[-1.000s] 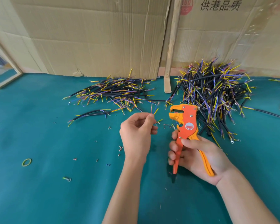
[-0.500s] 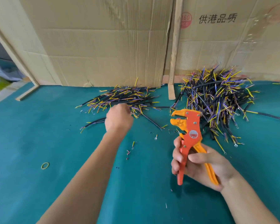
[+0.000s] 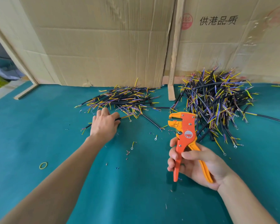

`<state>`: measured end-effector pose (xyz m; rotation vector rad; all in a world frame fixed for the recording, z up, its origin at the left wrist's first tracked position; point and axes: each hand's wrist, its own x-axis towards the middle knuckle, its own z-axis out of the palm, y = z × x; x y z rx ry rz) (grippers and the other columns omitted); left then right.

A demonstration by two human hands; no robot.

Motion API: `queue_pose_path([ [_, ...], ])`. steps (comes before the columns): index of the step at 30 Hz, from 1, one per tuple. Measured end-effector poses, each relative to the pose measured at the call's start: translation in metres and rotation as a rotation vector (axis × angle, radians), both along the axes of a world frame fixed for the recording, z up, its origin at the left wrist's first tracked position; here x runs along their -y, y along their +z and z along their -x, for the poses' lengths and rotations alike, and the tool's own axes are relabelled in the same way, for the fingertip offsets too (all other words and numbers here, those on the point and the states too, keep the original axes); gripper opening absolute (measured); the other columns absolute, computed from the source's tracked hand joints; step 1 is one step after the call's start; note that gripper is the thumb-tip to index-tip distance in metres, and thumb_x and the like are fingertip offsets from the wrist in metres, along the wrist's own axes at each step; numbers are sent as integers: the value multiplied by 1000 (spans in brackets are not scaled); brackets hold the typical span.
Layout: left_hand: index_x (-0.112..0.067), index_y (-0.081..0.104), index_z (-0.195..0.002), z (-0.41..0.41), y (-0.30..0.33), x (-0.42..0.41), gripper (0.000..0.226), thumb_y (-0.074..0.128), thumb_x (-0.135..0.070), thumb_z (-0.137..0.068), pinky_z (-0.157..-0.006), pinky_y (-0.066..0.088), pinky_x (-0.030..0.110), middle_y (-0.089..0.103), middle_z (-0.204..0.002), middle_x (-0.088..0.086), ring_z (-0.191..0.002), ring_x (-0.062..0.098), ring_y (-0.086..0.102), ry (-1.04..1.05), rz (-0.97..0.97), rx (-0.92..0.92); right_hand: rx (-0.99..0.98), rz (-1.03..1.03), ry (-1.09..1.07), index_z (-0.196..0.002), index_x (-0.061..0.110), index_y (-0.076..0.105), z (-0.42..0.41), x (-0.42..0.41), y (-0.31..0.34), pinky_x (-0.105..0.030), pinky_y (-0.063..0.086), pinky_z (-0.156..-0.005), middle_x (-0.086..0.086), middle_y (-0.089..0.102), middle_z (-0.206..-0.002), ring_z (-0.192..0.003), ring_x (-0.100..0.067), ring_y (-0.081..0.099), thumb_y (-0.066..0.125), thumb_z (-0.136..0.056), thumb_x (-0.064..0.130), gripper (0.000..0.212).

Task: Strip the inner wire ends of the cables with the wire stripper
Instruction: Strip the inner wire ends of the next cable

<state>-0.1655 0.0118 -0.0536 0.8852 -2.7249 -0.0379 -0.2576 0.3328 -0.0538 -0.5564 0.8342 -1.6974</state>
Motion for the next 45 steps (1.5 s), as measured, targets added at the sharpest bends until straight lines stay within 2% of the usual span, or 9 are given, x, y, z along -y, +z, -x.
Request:
queue_pose_path([
  [6, -14, 70, -107, 3, 8, -14, 19, 54, -21, -100, -92, 40, 45, 56, -113, 11, -109, 35, 48, -41, 11, -103, 13, -14, 8, -121, 4, 60, 1, 1, 0, -51, 53, -88, -21, 53, -91, -86, -41, 59, 80, -77, 6, 48],
  [9, -8, 68, -98, 3, 17, -41, 15, 54, -16, -98, -81, 48, 48, 64, -100, 12, -95, 39, 58, -77, -118, -244, 19, -17, 4, -123, 2, 60, 1, 2, 0, -51, 53, -87, -21, 53, -91, -86, -41, 60, 79, -77, 6, 50],
  [20, -34, 77, -99, 4, 21, -140, 30, 63, -10, -88, -64, 54, 28, 67, -67, -11, -57, 13, 60, -36, -680, -581, 57, -14, -48, -125, 2, 62, 1, 3, -2, -49, 55, -83, -23, 59, -94, -85, -39, 61, 83, -72, 8, 57],
  [24, -39, 72, -90, 17, 19, -162, 33, 65, -8, -85, -69, 59, 39, 68, -74, -6, -66, 19, 66, -58, -838, -610, 48, -10, -152, -128, -1, 62, 2, 3, -3, -48, 56, -80, -27, 64, -109, -84, -39, 63, 88, -65, 13, 70],
  [27, -33, 74, -94, 21, 11, -177, 34, 64, -1, -86, -67, 61, 45, 67, -77, -4, -67, 24, 70, -90, -943, -631, 33, -4, -266, -131, 0, 61, 7, 3, -4, -45, 57, -81, -26, 60, -133, -85, -37, 62, 80, -71, 11, 64],
  [34, -7, 72, -98, 23, 3, -178, 19, 64, 9, -91, -66, 60, 26, 60, -66, -6, -55, 16, 66, -189, -1443, -606, -8, 5, -282, -140, 9, 59, 16, -3, -6, -41, 56, -84, -21, 59, -109, -87, -30, 63, 71, -78, 17, 64],
  [39, -1, 68, -102, 19, 5, -169, 18, 53, 8, -97, -75, 61, 27, 60, -80, 13, -67, 20, 64, -276, -1771, -560, 35, 54, -274, -141, 8, 58, 16, -5, -5, -40, 57, -81, -10, 59, -144, -85, -28, 66, 64, -84, 10, 58],
  [42, -4, 61, -104, 21, 8, -167, 18, 48, 7, -98, -71, 60, 28, 58, -79, 11, -71, 18, 66, -269, -2026, -870, 28, 44, -245, -140, 5, 58, 16, -7, -4, -42, 57, -81, -16, 53, -149, -83, -30, 65, 67, -84, 12, 57],
  [45, -9, 57, -101, 25, 3, -161, 17, 45, 4, -100, -82, 62, 39, 64, -90, 10, -92, 21, 74, -180, -2153, -1315, -7, 13, -142, -136, -2, 56, 14, -9, -4, -44, 55, -80, -26, 51, -147, -80, -32, 63, 82, -76, 19, 69],
])
